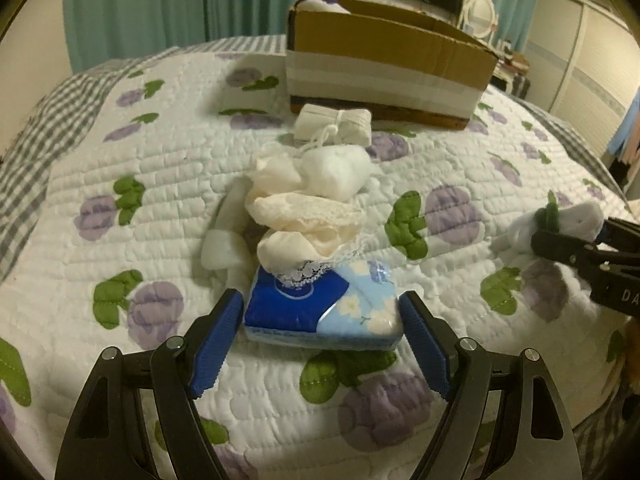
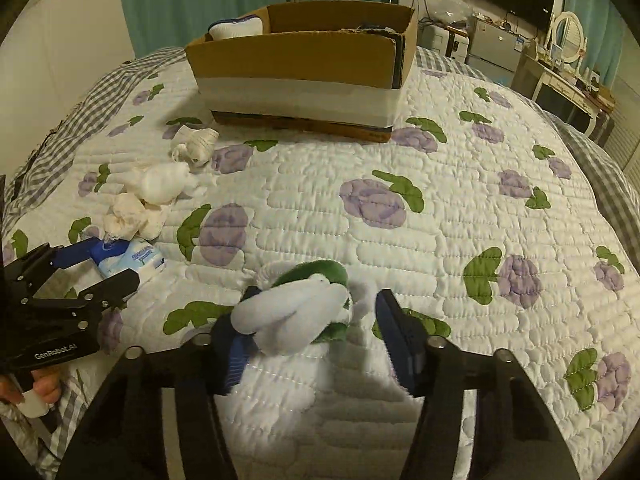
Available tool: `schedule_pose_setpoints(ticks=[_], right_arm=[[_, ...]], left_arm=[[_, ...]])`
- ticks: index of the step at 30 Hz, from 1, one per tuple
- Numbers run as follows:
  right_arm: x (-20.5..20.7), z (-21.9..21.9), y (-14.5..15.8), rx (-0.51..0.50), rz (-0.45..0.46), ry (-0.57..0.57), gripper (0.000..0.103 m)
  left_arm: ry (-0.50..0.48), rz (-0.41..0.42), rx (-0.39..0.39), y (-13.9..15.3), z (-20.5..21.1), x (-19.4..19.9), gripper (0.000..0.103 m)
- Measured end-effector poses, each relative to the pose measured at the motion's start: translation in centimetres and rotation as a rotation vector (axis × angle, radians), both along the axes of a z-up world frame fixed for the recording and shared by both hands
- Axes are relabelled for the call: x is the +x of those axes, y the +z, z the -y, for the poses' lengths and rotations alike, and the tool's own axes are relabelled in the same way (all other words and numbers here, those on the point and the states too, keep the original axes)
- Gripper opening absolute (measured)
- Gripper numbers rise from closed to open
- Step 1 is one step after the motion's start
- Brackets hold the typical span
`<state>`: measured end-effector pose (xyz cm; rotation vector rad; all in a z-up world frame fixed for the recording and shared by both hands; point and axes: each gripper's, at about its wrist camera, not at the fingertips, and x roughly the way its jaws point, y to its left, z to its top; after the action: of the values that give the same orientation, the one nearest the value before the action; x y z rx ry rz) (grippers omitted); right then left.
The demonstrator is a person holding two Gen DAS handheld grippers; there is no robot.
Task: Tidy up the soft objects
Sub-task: 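Grasp the blue tissue packet with the left gripper while the right gripper grasps a white fluffy cloth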
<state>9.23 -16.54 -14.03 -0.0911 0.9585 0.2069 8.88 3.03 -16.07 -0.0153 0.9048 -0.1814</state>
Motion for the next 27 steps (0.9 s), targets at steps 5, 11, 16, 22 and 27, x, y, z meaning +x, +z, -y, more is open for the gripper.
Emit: schedule_pose_setpoints(ticks=[5, 11, 16, 22, 27], right_arm=[[-0.2, -0.4, 0.0, -0.008, 0.005, 0.019, 0.040], [-0.3, -0.6, 0.0, -0.019, 0.011, 0.026, 0.037], [-0.4, -0.5, 0.3, -0.017, 0.026, 0.025, 0.034], [-1.1, -0.4, 2.1, 0.007, 0.090, 0.029, 0.033], [-1.7, -0.7, 3.9, 0.028, 0.141, 0.046, 0.032]], left_arm=[[-0.025, -0.022, 0.001, -1.2, 0.3, 0.8, 0.081], [-0.028, 0.003, 0.010, -1.6, 0.6, 1.0, 0.077], [-0.034, 0.029, 0.042, -1.3, 1.0, 0.4, 0.073], [-0.041, 0.093, 0.075, 0.6, 1.5, -1.1, 0.072], [-0.051, 0.169, 0.048, 3.3, 1.8, -2.1, 0.072]])
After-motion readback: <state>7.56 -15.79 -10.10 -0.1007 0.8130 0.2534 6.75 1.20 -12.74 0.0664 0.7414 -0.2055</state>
